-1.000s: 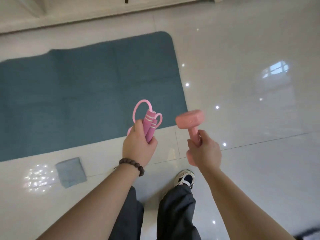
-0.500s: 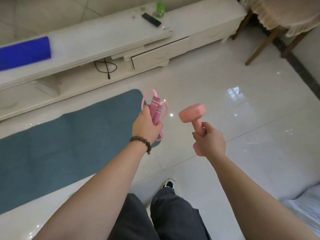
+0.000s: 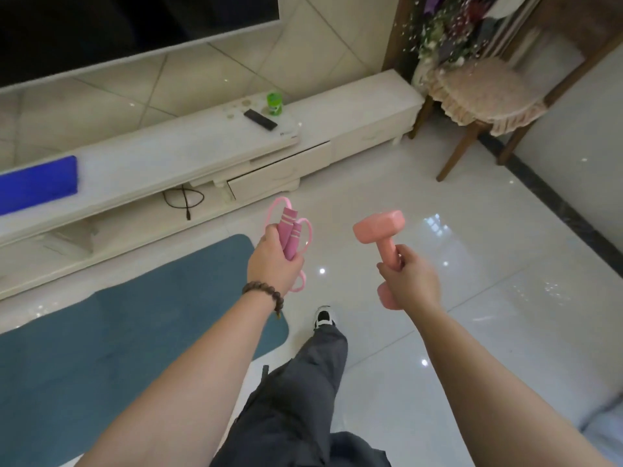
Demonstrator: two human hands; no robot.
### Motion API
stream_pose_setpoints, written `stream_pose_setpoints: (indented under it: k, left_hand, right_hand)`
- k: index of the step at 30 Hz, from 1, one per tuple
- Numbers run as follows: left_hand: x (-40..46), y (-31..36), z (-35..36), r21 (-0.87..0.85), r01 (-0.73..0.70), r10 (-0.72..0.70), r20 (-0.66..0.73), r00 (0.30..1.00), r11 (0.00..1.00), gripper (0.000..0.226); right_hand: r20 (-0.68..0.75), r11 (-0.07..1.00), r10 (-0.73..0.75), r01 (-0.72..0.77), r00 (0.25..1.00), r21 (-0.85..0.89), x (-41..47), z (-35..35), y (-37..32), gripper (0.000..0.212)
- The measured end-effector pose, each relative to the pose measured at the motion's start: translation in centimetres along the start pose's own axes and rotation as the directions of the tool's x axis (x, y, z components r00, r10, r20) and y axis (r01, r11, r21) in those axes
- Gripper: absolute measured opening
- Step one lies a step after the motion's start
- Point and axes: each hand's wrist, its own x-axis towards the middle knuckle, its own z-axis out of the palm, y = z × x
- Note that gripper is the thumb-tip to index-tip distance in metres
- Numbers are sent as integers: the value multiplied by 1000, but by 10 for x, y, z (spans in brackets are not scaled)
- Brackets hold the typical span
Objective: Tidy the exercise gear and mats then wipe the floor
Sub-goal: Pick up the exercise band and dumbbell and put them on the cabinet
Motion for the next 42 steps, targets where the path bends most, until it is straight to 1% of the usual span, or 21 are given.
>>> stream_pose_setpoints:
  k: [4,11,18,21,26,30,33,36,38,42]
  left_hand:
    - [65,30,25,-29,-4,4,-8,1000,1000,35]
    - [204,105,66,-82,75,-78,-27,997,994,27]
    - [312,172,82,-92,66,-68,-25,997,994,28]
    - [347,189,89,-97,76,-80,-30,996,992,27]
    - [410,216,113,-113,140,-150,-80,986,984,30]
    - [462,236,136,-104,215,-229,-142,963,971,32]
    - [494,254,154,-132,306,-328,-196,924,943,31]
    - [517,274,171,-160,409,-437,-233,869,898,28]
    - [530,283,181,-178,467,-499,-253,829,866,28]
    - [552,290,197,-189,534,-566,-267,780,824,28]
  right_hand:
    - [-7,1000,-6,6,1000,-19,75,-14,-6,7]
    - [4,995,-18,19,1000,-102,237,-57,-47,9]
    - [-61,998,-43,40,997,-41,357,-106,-88,10]
    - [-59,996,-63,59,996,-67,401,-115,-104,8]
    - [36,979,-158,161,987,-127,491,-127,-133,6]
    - [152,947,-249,273,957,-168,571,-134,-153,5]
    - [236,916,-318,362,918,-171,631,-143,-166,8]
    - [306,865,-384,456,871,-211,687,-148,-178,7]
    - [347,840,-425,507,836,-193,719,-149,-190,5]
    - [400,794,-483,582,779,-174,765,-140,-216,8]
